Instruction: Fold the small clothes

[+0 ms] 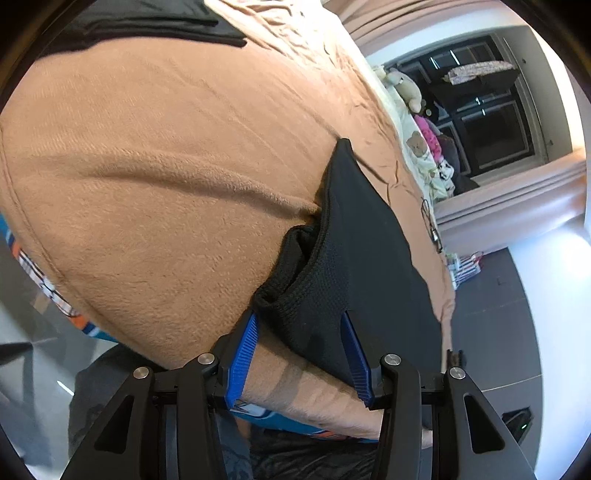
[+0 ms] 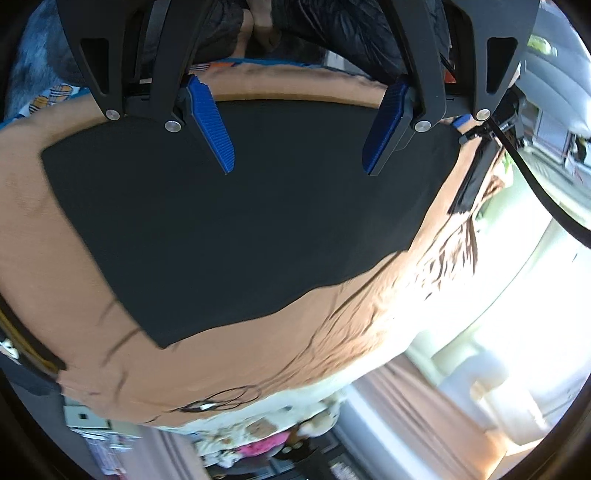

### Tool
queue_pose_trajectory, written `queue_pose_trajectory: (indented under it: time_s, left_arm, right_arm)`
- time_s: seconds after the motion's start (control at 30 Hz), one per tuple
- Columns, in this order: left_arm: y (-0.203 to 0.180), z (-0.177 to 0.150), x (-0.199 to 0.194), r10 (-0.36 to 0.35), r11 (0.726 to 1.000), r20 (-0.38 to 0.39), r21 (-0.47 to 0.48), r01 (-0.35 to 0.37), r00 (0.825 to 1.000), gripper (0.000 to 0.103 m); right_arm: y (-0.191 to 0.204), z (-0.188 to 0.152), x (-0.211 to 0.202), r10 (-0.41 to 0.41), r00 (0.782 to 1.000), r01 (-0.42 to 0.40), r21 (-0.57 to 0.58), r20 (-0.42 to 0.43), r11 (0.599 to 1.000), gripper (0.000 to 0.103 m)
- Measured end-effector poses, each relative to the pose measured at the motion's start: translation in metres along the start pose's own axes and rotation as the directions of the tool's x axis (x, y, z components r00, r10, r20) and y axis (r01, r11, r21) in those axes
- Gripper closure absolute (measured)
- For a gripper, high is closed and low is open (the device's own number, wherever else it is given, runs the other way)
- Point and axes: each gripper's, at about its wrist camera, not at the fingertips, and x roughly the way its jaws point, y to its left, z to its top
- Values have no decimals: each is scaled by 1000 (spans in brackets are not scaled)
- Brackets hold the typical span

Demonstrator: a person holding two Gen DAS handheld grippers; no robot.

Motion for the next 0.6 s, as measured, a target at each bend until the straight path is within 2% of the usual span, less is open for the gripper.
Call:
queue_pose_trajectory:
  time_s: [0.13, 0.23, 0.3, 0.43, 0.6]
  left_arm:
    - [-2, 8, 11, 25, 999, -33, 28, -24, 999, 55]
    - [-2, 14, 18, 7, 1000, -55, 12, -7, 998, 51]
    - [-1, 17, 21, -24, 1000, -61, -7, 24, 998, 44]
    - [-5, 20, 28, -34, 999, -59, -2, 34, 998, 43]
    - [-7, 19, 27, -53, 999, -56, 7, 53, 997, 43]
  right_arm:
    - [8, 9, 25, 13, 999, -14, -18, -41, 1000, 33]
    - [12, 12, 37, 16, 998, -17, -22, -67, 1000, 33]
    - [15, 16, 44, 21, 996, -24, -35, -84, 999, 33]
    - [24, 16, 58, 27, 993, -35, -66, -118, 997, 33]
    - [30, 21, 80, 48, 986, -63, -91, -160, 994, 48]
